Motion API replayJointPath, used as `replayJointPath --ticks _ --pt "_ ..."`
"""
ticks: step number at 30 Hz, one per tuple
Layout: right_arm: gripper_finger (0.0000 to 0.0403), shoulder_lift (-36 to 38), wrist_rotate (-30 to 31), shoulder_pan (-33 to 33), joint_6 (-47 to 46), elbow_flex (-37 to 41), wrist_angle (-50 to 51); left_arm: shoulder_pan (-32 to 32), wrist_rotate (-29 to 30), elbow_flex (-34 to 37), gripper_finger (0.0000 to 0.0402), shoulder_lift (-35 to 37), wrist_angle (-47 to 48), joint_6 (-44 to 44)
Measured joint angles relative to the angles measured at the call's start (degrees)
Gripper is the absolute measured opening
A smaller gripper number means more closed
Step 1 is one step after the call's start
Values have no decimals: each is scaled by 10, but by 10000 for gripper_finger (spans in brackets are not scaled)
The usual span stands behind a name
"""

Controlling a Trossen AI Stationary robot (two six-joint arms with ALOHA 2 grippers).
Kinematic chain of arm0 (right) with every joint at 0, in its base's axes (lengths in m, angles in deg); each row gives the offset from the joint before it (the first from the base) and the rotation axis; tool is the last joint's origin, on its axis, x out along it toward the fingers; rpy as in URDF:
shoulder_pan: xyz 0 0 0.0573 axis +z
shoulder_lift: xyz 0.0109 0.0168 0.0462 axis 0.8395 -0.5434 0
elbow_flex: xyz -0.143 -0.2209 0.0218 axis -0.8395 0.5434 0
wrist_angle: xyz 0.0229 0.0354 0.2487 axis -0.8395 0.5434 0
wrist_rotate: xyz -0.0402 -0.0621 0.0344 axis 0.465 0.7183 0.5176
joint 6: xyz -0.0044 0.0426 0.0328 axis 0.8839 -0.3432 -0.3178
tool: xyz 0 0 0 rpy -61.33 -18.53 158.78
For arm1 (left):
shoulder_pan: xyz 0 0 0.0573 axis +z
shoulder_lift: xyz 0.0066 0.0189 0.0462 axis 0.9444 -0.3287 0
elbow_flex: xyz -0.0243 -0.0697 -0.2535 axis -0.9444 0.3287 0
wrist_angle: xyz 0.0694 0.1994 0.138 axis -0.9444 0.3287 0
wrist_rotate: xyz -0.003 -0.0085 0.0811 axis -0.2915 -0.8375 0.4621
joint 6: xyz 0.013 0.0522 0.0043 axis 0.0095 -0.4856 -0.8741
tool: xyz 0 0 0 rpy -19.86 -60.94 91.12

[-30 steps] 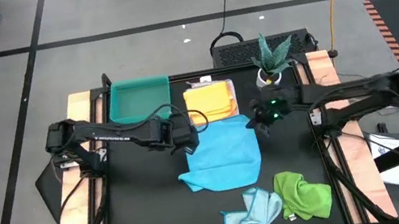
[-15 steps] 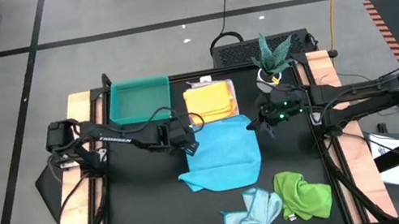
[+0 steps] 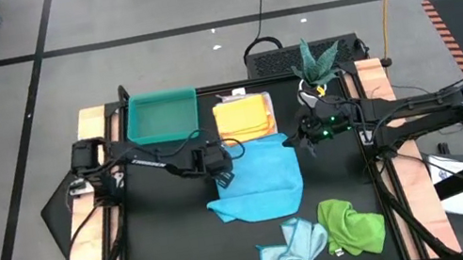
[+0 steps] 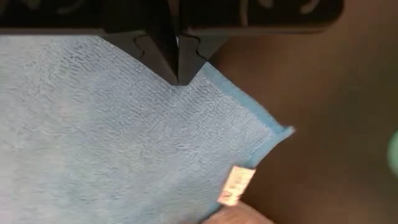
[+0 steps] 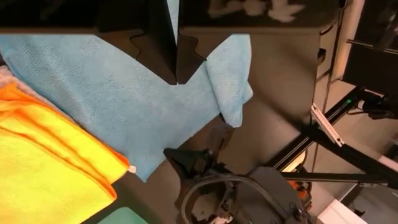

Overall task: Fold microfiber towels
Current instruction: Fold the blue microfiber towel

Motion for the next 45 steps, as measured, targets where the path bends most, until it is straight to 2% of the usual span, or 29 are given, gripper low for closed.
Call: replayJointPath --ticks 6,15,18,22,26,32,36,40,45 --pt "0 0 -19 0 -7 0 3 26 32 0 5 2 84 -16" --pt "0 -3 -90 11 -56 0 10 37 18 -13 12 59 65 -39" --pt "0 -28 -80 26 -71 -1 11 30 30 -12 13 87 62 -46" --pt "0 -97 -81 57 -82 -1 -1 21 32 -12 4 114 61 -47" --pt "0 -161 -142 83 -83 -1 -8 7 -1 -12 6 118 61 -59" --pt "0 -197 -298 91 -128 0 -46 -5 -36 -12 11 117 61 -34" --pt "0 -204 -329 100 -154 0 -63 -6 -40 -13 6 123 60 -22" --pt "0 -219 -311 130 -198 0 -76 -4 -36 -13 2 122 64 -18" --pt "0 -247 -200 184 -253 0 -111 6 -25 -13 12 122 64 -32"
